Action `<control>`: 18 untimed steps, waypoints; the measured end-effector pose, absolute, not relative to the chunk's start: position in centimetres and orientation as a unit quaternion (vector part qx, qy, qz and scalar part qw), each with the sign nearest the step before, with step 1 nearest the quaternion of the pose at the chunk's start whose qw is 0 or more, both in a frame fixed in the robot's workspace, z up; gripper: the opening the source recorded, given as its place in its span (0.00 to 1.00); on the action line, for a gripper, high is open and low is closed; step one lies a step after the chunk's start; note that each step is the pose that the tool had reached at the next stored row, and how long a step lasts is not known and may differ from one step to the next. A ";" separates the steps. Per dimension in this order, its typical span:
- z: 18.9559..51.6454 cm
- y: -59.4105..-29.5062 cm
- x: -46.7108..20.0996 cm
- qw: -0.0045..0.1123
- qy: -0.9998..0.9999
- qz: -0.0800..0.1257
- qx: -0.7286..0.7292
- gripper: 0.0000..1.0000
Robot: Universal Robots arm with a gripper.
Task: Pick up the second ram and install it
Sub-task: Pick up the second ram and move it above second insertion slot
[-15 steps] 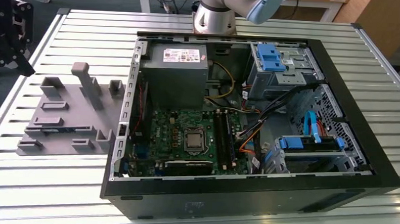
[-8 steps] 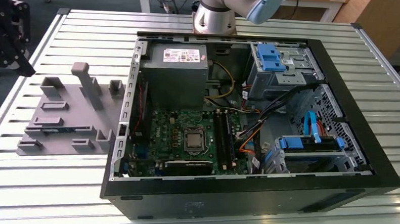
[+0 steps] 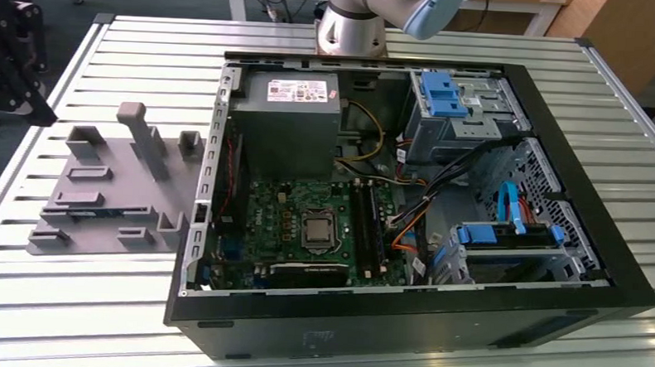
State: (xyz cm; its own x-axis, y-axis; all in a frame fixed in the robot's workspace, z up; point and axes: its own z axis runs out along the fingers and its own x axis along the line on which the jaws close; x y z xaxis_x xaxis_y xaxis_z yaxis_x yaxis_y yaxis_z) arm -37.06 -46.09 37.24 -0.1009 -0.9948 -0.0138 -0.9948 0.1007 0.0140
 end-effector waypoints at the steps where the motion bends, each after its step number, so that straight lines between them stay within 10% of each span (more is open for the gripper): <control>1: 37.2 -46.0 -37.2 0.001 0.742 0.010 -0.671 0.11; 10: 36.5 -45.6 -38.1 0.002 0.741 0.009 -0.671 0.36; 18: 35.1 -45.6 -38.3 0.003 0.720 0.010 -0.694 0.36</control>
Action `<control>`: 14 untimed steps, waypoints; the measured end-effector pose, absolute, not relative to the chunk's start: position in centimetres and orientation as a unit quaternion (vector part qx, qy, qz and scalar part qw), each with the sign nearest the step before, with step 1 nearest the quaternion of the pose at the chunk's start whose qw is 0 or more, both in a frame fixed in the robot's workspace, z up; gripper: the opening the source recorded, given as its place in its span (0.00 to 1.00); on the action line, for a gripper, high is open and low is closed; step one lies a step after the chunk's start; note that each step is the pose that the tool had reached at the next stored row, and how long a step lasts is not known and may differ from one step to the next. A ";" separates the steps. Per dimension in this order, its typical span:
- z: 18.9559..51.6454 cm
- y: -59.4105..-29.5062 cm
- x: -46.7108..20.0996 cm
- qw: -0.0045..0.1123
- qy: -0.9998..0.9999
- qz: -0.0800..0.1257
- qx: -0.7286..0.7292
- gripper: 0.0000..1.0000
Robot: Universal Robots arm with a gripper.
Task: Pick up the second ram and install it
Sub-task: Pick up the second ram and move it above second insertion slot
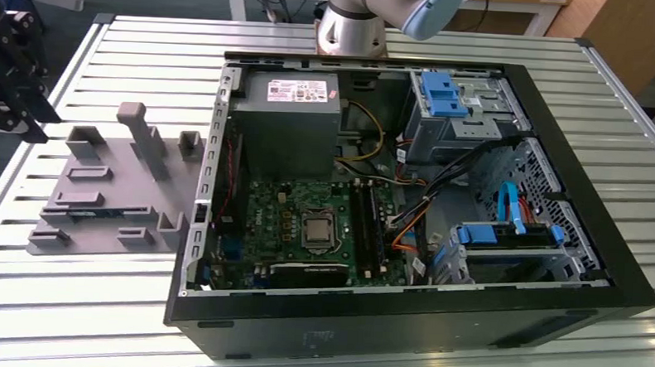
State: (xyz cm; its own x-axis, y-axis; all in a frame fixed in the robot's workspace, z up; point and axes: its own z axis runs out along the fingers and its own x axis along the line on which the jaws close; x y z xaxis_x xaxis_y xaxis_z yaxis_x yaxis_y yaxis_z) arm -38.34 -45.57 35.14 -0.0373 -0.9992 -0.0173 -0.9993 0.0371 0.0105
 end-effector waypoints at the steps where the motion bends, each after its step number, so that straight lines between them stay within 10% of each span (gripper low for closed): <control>1: 35.0 -45.6 -38.3 0.003 0.719 0.010 -0.695 0.36; 14: 32.6 -45.6 -38.4 0.003 0.707 0.010 -0.707 0.36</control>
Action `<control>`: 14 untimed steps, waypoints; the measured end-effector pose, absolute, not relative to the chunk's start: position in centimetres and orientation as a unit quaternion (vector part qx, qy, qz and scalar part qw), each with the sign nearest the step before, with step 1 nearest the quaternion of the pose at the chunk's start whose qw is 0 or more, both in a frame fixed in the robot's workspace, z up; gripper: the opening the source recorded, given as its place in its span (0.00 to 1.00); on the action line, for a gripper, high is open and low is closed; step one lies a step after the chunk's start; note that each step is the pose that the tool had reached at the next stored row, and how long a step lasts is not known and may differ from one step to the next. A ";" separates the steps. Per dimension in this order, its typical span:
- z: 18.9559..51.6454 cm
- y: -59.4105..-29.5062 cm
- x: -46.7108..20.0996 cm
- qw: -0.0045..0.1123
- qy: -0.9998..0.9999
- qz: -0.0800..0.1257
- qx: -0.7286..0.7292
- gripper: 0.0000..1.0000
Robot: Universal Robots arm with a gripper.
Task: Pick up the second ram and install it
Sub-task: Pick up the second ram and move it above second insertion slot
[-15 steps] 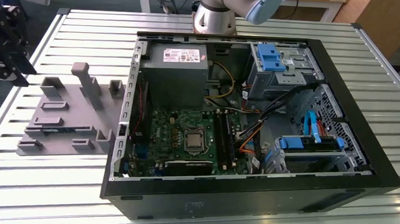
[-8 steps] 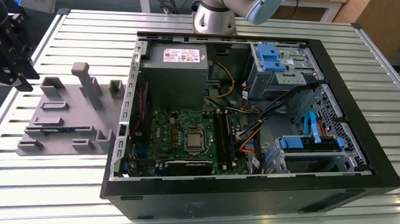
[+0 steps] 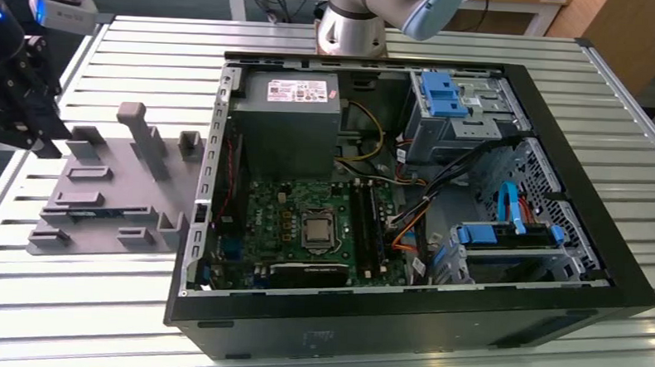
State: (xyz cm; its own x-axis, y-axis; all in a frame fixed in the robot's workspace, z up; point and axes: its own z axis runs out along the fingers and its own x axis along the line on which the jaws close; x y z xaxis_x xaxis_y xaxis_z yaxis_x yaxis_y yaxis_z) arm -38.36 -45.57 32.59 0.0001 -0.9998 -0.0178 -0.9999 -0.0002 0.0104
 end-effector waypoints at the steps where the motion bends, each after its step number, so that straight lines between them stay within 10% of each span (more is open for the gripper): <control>1: 32.4 -45.6 -38.4 0.003 0.706 0.010 -0.708 0.36; 14: 30.0 -45.8 -38.6 0.003 0.716 0.010 -0.698 0.36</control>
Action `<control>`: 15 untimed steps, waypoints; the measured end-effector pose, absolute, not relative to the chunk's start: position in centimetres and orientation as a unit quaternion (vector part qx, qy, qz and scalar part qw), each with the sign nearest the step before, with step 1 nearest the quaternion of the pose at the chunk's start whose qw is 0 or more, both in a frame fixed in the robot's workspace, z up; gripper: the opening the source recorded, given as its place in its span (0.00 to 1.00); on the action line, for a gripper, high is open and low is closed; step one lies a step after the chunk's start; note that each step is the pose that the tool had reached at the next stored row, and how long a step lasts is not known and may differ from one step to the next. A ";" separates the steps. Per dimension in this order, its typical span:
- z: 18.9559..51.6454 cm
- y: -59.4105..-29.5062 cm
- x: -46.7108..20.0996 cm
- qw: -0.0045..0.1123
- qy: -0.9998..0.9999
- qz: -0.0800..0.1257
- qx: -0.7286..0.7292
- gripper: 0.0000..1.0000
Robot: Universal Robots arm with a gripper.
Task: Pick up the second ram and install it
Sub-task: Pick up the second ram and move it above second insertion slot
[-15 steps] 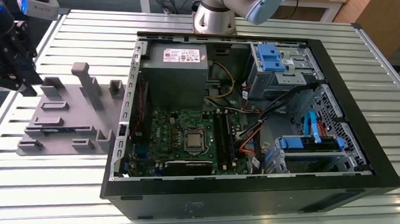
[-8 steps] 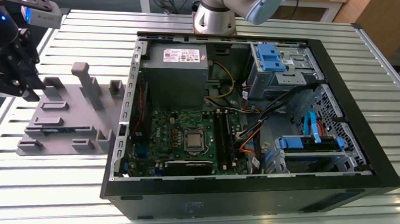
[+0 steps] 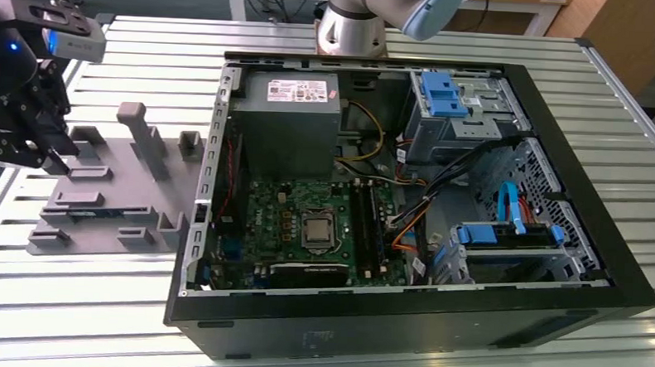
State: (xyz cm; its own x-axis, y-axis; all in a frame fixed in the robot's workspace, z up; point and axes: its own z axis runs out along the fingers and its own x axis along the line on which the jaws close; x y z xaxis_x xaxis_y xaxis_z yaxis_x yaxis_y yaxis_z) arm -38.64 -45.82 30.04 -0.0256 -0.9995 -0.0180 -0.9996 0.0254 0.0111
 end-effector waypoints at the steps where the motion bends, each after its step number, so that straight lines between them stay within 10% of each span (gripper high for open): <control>1: 29.9 -45.8 -38.6 0.003 0.716 0.010 -0.698 0.36; 15: 28.3 -46.0 -38.6 0.002 0.716 0.010 -0.698 0.43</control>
